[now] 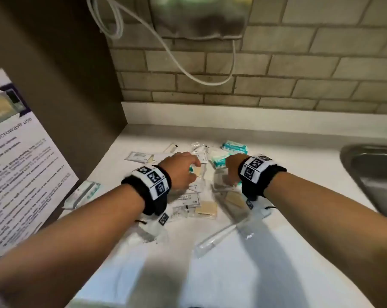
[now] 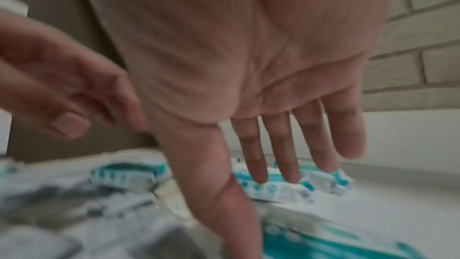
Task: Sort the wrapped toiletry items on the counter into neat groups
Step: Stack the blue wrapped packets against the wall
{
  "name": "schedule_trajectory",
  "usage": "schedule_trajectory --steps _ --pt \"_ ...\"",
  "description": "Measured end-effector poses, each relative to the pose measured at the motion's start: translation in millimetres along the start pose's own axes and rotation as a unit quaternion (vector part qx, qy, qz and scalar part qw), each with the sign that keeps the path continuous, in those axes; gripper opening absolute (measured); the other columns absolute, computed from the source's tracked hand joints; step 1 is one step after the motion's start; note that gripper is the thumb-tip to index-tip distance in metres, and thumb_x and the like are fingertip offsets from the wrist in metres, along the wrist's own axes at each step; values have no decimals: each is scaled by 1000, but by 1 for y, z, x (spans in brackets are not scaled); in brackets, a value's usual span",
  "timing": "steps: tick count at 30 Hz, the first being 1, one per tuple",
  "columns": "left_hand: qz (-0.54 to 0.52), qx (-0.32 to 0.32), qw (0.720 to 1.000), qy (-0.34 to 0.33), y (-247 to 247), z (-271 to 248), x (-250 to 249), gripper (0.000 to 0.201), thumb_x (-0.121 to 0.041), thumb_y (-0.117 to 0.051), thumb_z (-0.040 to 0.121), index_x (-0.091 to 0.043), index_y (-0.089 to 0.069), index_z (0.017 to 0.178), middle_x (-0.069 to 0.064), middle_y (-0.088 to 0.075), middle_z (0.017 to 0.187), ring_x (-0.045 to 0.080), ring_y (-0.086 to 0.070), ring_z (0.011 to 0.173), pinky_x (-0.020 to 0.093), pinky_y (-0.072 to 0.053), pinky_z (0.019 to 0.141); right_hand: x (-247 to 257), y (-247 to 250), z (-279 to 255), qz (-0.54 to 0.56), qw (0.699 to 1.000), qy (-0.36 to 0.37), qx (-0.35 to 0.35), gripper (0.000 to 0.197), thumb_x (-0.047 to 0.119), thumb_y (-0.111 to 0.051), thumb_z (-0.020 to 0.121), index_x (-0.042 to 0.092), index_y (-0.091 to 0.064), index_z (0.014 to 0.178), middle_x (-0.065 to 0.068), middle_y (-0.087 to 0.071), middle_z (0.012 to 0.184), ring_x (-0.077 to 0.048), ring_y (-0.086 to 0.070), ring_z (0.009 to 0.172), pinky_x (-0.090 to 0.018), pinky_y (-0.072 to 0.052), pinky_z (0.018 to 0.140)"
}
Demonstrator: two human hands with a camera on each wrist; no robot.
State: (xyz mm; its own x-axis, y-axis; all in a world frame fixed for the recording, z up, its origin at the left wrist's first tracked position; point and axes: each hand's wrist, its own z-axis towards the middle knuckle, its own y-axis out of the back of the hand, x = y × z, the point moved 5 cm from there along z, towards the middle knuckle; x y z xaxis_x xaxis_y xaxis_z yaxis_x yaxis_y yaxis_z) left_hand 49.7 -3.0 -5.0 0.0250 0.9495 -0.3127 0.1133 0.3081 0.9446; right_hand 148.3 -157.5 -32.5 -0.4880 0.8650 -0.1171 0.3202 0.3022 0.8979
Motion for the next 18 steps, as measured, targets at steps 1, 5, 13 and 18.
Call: schedule_trajectory --steps 1,5,13,18 --pt "40 11 999 11 -6 8 0 45 -24 -58 88 -26 -49 132 -1 -48 136 22 -48 122 39 -42 103 -5 -4 -1 -19 1000 -4 1 44 26 -81 55 14 -66 95 1 -59 72 -23 -61 67 -32 -57 70" --pt "146 53 985 80 -26 30 24 58 -16 -60 81 -16 -40 135 6 -43 136 29 -40 127 43 -39 104 -20 -20 1 -14 997 -45 61 34 18 -81 48 15 -52 65 0 -57 65 -18 -57 57 -28 -56 64" --pt "27 37 996 72 -17 52 41 55 -41 -69 72 -19 -52 120 2 -43 108 25 -50 104 34 -45 85 -4 13 35 39 996 19 -80 63 23 -67 74 6 -36 126 -11 -44 125 -32 -57 109 -34 -48 77" --pt "-40 22 998 39 -12 58 36 56 -41 -67 78 -21 -45 125 1 -42 114 19 -56 87 30 -49 77 -6 15 50 -19 998 14 -53 70 31 -78 67 10 -50 128 -10 -42 125 -30 -60 104 -38 -56 83"
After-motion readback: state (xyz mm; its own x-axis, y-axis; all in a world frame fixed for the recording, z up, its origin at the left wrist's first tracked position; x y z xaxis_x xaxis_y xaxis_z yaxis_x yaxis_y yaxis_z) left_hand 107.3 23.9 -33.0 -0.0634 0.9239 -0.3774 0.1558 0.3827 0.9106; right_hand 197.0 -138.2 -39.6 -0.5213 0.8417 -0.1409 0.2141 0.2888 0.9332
